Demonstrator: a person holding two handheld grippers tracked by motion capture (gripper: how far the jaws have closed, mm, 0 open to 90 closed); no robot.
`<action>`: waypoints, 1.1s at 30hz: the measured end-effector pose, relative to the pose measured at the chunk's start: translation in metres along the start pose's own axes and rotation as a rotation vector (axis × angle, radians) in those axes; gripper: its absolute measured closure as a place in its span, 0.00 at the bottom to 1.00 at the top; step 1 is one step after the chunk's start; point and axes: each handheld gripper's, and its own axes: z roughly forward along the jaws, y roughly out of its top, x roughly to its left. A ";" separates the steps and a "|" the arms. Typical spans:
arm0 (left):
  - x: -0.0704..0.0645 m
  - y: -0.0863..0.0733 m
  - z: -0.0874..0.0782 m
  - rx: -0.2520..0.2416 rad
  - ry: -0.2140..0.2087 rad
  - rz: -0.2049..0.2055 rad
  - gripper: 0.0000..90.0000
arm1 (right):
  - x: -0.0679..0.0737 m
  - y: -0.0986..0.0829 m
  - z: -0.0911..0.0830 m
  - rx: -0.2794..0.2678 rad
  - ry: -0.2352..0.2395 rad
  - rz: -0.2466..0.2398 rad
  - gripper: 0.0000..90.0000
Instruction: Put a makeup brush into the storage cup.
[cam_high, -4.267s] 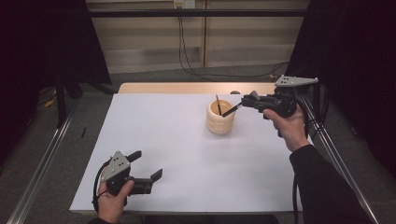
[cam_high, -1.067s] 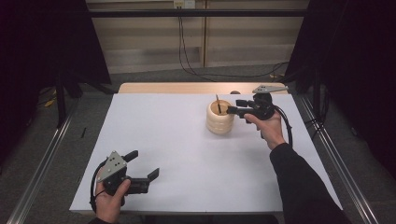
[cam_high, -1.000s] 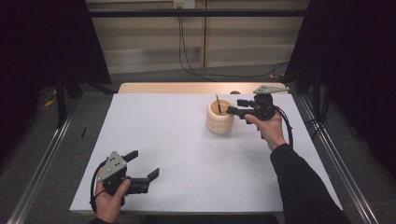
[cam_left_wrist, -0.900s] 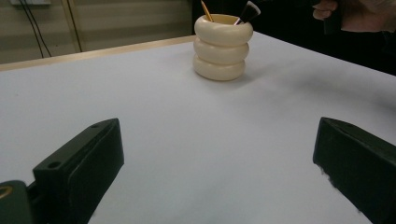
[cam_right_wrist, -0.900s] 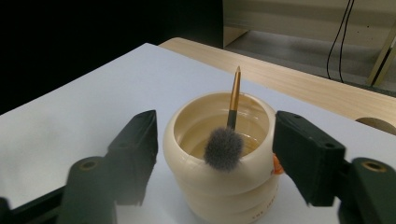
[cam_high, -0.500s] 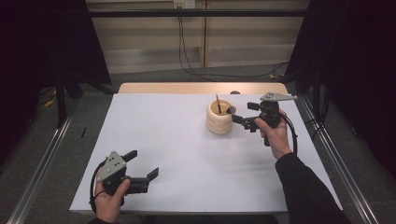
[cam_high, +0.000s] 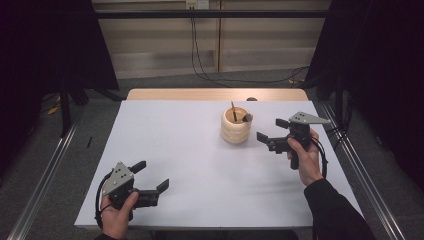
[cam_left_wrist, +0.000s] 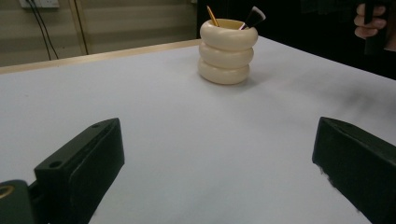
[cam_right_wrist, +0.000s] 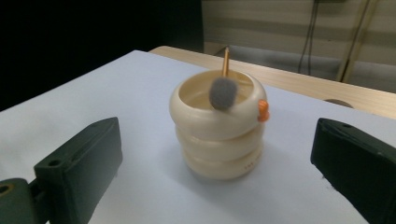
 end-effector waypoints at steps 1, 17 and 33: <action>0.000 0.000 0.000 -0.003 0.000 -0.004 0.02 | 0.000 -0.002 -0.003 0.003 -0.007 -0.010 0.02; -0.001 0.001 -0.004 -0.024 0.018 -0.006 0.02 | 0.008 -0.028 -0.043 -0.015 -0.083 0.005 0.02; -0.002 0.001 -0.005 -0.022 0.028 -0.006 0.02 | 0.016 -0.056 -0.080 -0.023 -0.101 -0.001 0.02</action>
